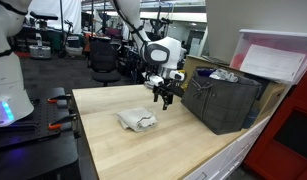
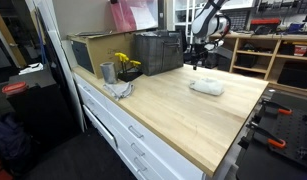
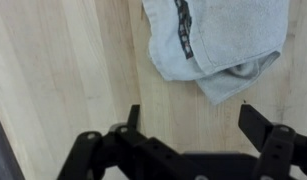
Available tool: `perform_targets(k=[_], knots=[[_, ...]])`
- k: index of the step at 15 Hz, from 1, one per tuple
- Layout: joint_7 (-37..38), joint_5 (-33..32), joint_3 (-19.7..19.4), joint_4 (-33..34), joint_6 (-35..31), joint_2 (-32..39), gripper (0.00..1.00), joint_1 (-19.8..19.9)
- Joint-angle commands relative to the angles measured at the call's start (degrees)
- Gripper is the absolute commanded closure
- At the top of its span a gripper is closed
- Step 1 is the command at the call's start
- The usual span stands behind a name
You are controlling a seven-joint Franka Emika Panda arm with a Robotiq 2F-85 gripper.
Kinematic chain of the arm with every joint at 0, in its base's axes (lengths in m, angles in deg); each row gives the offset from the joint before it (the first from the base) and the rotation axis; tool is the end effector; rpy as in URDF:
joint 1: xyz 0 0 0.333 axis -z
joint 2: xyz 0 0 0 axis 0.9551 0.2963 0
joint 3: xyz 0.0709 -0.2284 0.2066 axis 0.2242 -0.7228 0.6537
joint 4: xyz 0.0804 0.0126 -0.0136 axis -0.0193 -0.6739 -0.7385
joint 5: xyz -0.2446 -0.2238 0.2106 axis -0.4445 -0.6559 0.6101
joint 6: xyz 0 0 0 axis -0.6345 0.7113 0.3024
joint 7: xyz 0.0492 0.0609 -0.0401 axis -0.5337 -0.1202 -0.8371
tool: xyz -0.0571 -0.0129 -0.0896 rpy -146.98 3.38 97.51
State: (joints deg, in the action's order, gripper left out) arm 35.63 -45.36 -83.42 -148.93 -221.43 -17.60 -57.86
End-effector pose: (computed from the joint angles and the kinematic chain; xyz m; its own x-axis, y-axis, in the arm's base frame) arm 0.5913 -0.2230 0.2088 0.9942 -0.1063 0.0171 -0.1071 -0.9930 0.0501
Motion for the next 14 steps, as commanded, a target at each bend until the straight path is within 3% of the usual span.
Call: perform_targets(k=[1,14], knots=[[3.2,-0.7,-0.9,-4.4,1.0,-5.1,0.0,-0.9],[8.5,1.5,-1.2,-8.8,12.9,-8.4,0.0,-0.6]])
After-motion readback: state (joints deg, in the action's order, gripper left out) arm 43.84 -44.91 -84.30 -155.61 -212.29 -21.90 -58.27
